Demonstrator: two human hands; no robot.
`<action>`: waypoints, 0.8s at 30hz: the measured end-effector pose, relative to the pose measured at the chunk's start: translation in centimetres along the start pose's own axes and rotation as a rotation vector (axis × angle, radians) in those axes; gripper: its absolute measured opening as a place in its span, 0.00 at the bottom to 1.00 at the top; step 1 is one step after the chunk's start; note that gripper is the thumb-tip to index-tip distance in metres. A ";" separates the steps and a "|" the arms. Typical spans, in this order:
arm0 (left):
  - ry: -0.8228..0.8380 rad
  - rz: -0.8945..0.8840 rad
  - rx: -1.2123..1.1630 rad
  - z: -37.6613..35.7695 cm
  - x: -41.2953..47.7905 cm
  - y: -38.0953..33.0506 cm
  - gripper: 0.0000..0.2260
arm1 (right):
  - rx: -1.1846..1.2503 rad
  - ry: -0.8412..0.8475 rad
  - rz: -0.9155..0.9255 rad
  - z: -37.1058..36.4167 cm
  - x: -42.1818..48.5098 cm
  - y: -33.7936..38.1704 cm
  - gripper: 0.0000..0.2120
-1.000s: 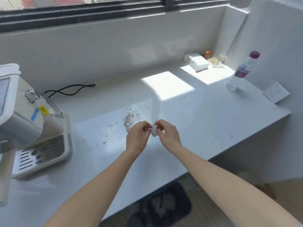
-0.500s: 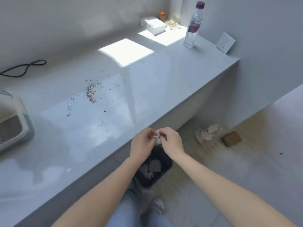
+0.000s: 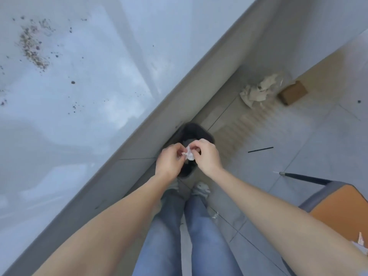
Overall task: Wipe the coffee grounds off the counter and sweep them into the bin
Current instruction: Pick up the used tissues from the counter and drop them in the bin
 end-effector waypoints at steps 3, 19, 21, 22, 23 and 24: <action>0.016 0.010 -0.026 -1.1 1.2 0.8 0.02 | 0.011 -0.011 -0.031 -0.7 1.1 -1.2 0.11; 0.224 -0.010 0.178 -2.6 3.4 2.6 0.25 | -0.058 0.104 -0.175 -1.3 3.1 -3.5 0.21; 0.173 -0.045 0.127 -2.1 2.9 2.0 0.24 | -0.059 0.085 -0.148 -1.0 2.9 -3.0 0.21; 0.147 -0.065 0.105 -1.7 2.7 1.6 0.23 | -0.063 0.069 -0.131 -0.8 2.9 -2.6 0.21; 0.126 -0.087 0.094 -1.3 2.5 1.0 0.23 | -0.065 0.048 -0.114 -0.5 2.8 -2.2 0.21; 0.108 -0.114 0.090 -0.8 2.2 0.3 0.23 | -0.065 0.019 -0.093 -0.1 2.5 -1.6 0.21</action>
Point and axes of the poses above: each hand's wrist, its own x-axis towards the middle knuckle, its own z-axis out of the back of the hand, y = z × x, the point moved 4 cm from there along x, towards the middle knuckle, and after that the axes turned 8 degrees about x, right-handed, at the moved point
